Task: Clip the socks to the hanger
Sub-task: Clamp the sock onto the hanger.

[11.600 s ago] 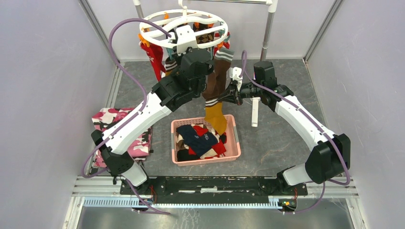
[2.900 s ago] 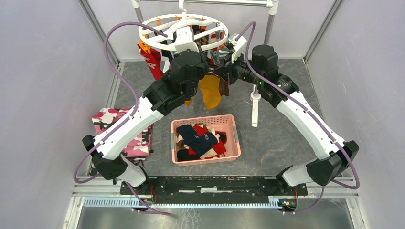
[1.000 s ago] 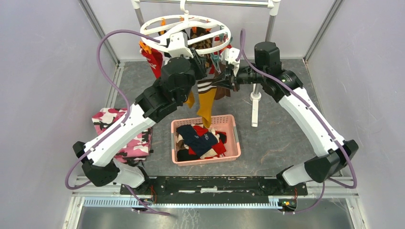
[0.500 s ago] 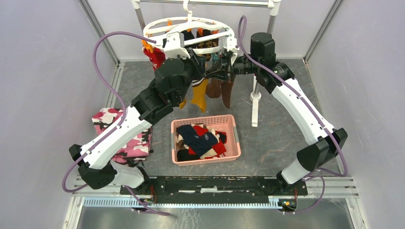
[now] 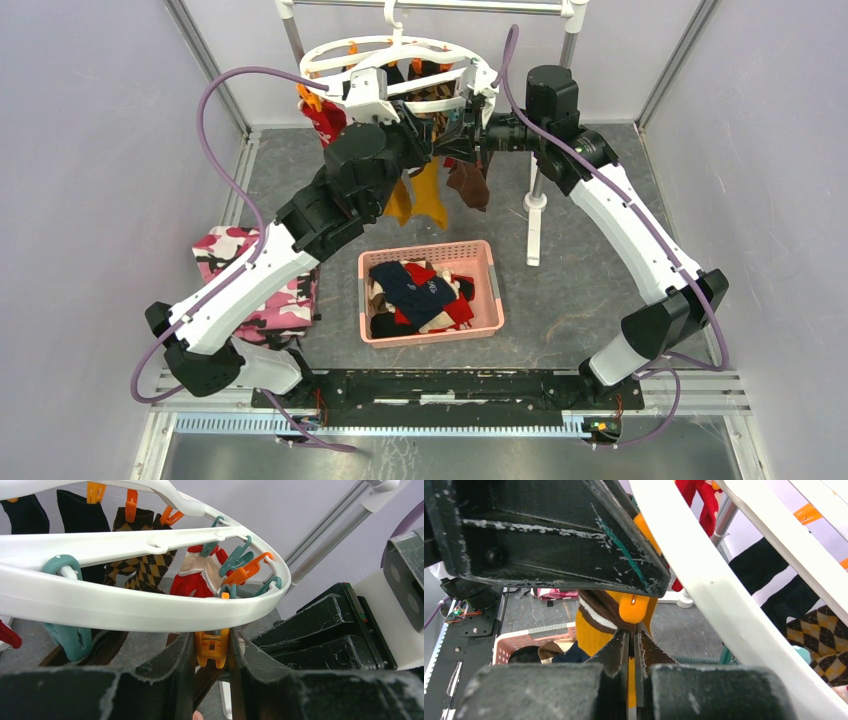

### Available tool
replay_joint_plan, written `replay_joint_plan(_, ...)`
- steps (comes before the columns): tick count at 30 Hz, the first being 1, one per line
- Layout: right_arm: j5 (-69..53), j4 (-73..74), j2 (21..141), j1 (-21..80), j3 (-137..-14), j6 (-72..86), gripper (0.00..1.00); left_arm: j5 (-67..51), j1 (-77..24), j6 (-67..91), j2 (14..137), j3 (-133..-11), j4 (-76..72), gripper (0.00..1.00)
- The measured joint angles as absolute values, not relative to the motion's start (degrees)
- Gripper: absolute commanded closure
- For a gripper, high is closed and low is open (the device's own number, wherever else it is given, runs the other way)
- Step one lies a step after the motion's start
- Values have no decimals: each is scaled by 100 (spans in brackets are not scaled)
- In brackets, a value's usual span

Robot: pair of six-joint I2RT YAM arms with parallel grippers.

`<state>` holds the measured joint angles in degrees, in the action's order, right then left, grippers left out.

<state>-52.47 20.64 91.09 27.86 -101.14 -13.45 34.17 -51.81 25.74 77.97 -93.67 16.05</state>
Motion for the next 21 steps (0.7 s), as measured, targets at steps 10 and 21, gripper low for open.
replay_joint_plan(10, -5026, 2047, 9109, 2770, -10112, -1031, 100, 3391, -5181, 2574, 7653, -9159, 1474, 98)
replay_joint_plan(21, -5028, 2027, 9109, 2751, -10090, -917, 100, 3260, -5181, 2567, 7559, -9070, 1389, 98)
